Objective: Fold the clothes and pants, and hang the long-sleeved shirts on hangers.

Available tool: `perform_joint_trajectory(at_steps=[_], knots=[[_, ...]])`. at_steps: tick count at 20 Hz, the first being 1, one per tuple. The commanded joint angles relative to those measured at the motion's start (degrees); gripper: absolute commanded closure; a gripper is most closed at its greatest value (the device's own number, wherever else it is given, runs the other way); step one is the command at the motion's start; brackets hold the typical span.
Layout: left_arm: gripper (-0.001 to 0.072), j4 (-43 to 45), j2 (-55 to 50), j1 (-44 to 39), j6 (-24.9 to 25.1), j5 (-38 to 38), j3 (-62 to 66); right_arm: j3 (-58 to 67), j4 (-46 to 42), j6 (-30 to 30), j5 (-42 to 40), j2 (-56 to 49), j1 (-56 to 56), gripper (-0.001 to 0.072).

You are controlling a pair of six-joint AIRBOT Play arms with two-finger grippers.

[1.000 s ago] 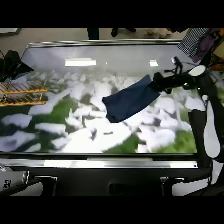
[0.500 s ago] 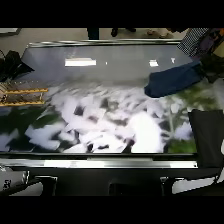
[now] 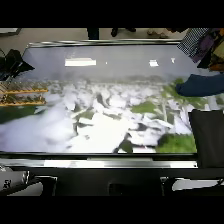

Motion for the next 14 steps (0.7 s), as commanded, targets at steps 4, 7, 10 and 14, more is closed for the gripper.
perform_joint_trajectory(at_steps=[4,7,10,14], knots=[[0.0691,0.0,-0.1,0.0,0.0,-0.1,0.0,0.0,-17.0,17.4,11.0,6.1,-1.2,0.0680],[0.0692,0.0,-0.1,0.0,0.0,-0.1,0.0,0.0,-20.0,21.0,17.8,7.8,-1.2,0.0680],[0.0691,0.0,-0.1,0.0,0.0,-0.1,0.0,0.0,-24.0,23.7,22.7,9.4,-1.2,0.0680],[0.0691,0.0,-0.1,0.0,0.0,-0.1,0.0,0.0,-27.2,23.6,29.4,10.3,-1.2,0.0680]])
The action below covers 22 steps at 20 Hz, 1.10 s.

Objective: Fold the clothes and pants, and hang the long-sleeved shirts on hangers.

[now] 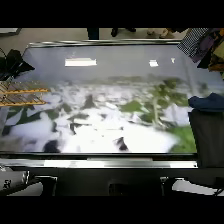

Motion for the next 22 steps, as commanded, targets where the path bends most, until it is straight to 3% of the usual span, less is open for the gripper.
perform_joint_trajectory(at_steps=[1,8,17,22], knots=[[0.0691,0.0,0.0,0.0,0.0,0.0,0.0,0.0,-3.8,1.4,8.0,0.8,0.0,0.0681],[0.0691,0.0,0.0,0.0,0.0,0.0,0.0,-2.4,-11.0,-1.9,18.1,1.9,0.5,0.0679],[0.0691,0.0,0.0,0.0,0.2,0.0,0.0,-26.9,-19.9,-5.1,14.4,9.9,1.0,0.0679],[0.0691,0.0,0.0,0.0,0.2,0.0,0.0,-34.3,-23.0,-6.1,13.6,10.4,1.0,0.0679]])
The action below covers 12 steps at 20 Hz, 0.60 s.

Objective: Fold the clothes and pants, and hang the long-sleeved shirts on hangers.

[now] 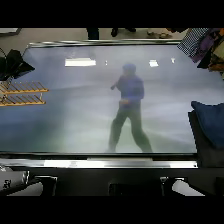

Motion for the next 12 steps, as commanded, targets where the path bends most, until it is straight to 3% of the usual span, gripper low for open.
perform_joint_trajectory(at_steps=[1,12], knots=[[0.0691,0.0,0.0,0.0,0.0,0.0,0.0,-5.3,-3.5,-1.1,-0.9,0.5,0.0,0.0678],[0.0691,0.0,0.0,0.0,0.0,0.0,0.0,-11.1,-7.2,-2.6,-1.9,0.5,0.0,0.0677]])
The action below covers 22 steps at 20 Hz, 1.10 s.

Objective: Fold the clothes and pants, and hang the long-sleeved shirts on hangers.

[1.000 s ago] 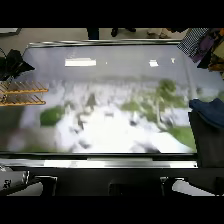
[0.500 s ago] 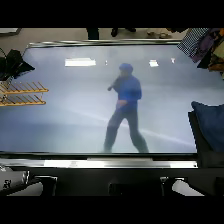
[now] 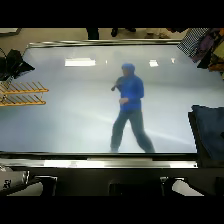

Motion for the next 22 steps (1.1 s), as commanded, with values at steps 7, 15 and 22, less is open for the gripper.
perform_joint_trajectory(at_steps=[7,15,22], knots=[[0.0692,0.0,0.0,0.0,0.0,0.0,0.0,-1.0,-2.6,-1.5,-1.4,0.0,0.0,0.0672],[0.0690,0.0,-0.7,-0.1,1.3,0.0,0.0,10.0,2.6,-4.9,-10.4,3.3,0.1,0.0182],[0.0692,8.2,-1.9,-2.8,5.0,-4.7,-1.0,24.0,31.2,-23.9,-24.6,3.7,17.6,0.0537]])
